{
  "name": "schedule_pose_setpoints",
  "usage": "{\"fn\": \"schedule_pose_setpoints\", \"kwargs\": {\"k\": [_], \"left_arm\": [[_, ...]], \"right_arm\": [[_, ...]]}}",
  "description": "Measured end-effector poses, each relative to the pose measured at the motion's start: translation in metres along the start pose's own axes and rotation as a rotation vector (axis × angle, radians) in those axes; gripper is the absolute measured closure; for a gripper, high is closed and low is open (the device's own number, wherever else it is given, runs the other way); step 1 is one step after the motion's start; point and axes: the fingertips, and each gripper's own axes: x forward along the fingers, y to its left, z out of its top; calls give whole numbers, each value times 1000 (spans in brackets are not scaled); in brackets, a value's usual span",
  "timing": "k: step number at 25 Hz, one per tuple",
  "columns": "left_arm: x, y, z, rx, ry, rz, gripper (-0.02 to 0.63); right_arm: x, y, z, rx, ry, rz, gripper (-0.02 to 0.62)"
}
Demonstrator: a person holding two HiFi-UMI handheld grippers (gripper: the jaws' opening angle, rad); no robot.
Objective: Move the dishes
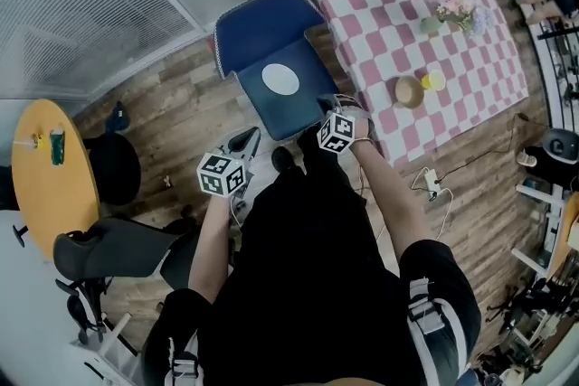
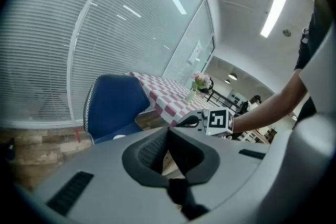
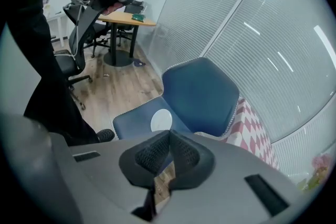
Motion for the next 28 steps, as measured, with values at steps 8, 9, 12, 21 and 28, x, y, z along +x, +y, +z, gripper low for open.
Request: {"fn": "schedule_pose_setpoints", "kwargs": {"k": [8, 9, 12, 21, 28], "left_arm": [[-1, 23, -6, -48, -5, 69, 584], [0, 26, -8, -52, -2, 78, 584], [5, 36, -15, -68, 10, 100, 584], [35, 57, -32, -135, 33, 114, 584], [76, 87, -43, -165, 65, 106, 584]], "right_arm": [[46, 8, 8, 21, -10, 93, 578], [52, 10, 8, 24, -11, 105, 578], [67, 16, 3, 44, -5, 140, 578], [126, 25, -39, 391, 54, 266, 578], [176, 37, -69, 378, 114, 334, 578]]}}
